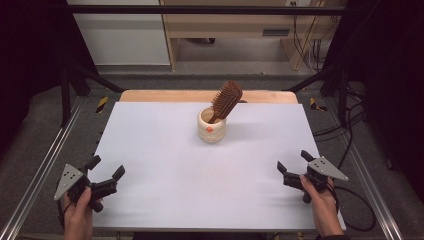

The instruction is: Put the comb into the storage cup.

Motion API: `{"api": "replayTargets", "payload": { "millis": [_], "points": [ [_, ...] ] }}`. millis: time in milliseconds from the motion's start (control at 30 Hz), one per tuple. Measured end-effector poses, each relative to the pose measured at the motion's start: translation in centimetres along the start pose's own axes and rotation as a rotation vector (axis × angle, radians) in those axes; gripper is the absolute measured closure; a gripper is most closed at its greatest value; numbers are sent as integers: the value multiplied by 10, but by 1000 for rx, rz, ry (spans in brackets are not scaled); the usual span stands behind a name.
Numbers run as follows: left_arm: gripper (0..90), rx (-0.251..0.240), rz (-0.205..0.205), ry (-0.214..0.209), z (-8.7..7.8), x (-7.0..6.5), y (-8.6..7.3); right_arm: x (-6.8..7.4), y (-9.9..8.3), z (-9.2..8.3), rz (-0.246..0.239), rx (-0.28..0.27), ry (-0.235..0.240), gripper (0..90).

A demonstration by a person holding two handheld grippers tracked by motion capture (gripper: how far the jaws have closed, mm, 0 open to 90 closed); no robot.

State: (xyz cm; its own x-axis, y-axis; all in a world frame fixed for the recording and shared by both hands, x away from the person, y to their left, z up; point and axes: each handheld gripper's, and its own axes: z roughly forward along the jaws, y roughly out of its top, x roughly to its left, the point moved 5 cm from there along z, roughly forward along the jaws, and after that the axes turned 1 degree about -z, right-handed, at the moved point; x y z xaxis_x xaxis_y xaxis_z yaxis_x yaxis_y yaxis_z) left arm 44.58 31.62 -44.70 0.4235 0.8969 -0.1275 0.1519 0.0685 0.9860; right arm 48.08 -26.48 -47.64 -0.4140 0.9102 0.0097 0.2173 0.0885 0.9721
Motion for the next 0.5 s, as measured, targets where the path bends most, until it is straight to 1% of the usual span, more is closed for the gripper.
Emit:
{"api": "replayTargets", "payload": {
  "millis": [100, 500],
  "points": [
    [15, -4, -3, -3, 0, 0, 0, 3, -1, 2, -11, 4, 15, 29],
    [15, -7, 12, -11, 1, -4, 0, 15, -4, 8, -38, 20, 52, 28]
  ]
}}
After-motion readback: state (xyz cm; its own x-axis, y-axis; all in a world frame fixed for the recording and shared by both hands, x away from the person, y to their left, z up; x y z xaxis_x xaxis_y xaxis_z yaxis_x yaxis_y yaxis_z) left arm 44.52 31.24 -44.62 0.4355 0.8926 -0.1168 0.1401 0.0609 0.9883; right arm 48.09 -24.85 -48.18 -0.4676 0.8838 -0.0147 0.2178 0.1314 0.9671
